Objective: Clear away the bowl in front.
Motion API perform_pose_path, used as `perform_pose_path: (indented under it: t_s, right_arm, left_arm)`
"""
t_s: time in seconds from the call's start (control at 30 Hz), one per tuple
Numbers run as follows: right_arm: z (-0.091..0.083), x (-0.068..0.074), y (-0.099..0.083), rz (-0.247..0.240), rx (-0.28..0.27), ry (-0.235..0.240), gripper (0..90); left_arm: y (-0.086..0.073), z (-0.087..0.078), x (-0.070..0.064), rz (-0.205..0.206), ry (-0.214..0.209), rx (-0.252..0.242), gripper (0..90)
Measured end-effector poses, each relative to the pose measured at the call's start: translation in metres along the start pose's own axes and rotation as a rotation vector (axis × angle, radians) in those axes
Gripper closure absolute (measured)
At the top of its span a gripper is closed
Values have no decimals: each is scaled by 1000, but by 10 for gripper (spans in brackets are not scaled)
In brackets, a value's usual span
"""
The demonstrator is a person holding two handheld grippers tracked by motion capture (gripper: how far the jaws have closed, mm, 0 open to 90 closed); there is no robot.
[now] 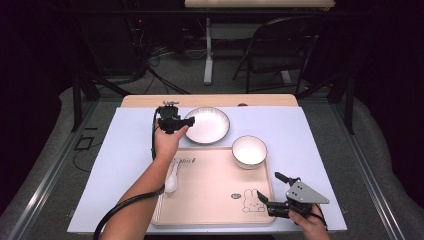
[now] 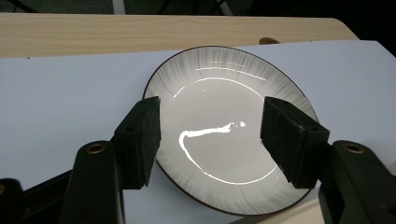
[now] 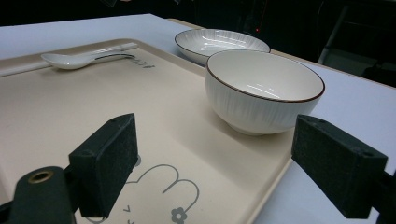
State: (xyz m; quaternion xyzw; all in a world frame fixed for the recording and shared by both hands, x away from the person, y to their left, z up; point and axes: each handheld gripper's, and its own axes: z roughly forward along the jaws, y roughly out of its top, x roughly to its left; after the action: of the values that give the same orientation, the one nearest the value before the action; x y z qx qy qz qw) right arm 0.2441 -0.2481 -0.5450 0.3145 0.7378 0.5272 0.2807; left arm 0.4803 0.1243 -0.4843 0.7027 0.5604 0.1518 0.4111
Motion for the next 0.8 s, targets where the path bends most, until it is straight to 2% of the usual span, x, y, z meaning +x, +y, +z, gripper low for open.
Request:
perform_pose_path:
  t_s: [0.1, 0.3, 0.33, 0.4, 0.67, 0.8]
  right_arm:
    - [0, 0, 0, 2, -1, -1, 139]
    - [0, 0, 0, -1, -1, 3, 139]
    - [0, 0, 0, -3, -3, 4, 139]
    - [0, 0, 0, -2, -2, 4, 139]
    - [0, 0, 0, -2, -3, 5, 139]
    - [0, 1, 0, -4, -3, 5, 139]
  left_arm:
    - [0, 5, 3, -20, 7, 6, 390]
    - [-2, 13, 8, -35, 30, 24, 396]
    - [-3, 16, 9, -34, 51, 21, 395]
    - [-3, 17, 11, -38, 56, 23, 394]
    - [-8, 28, 15, -98, 53, 44, 401]
    - [-11, 34, 15, -104, 49, 58, 407]
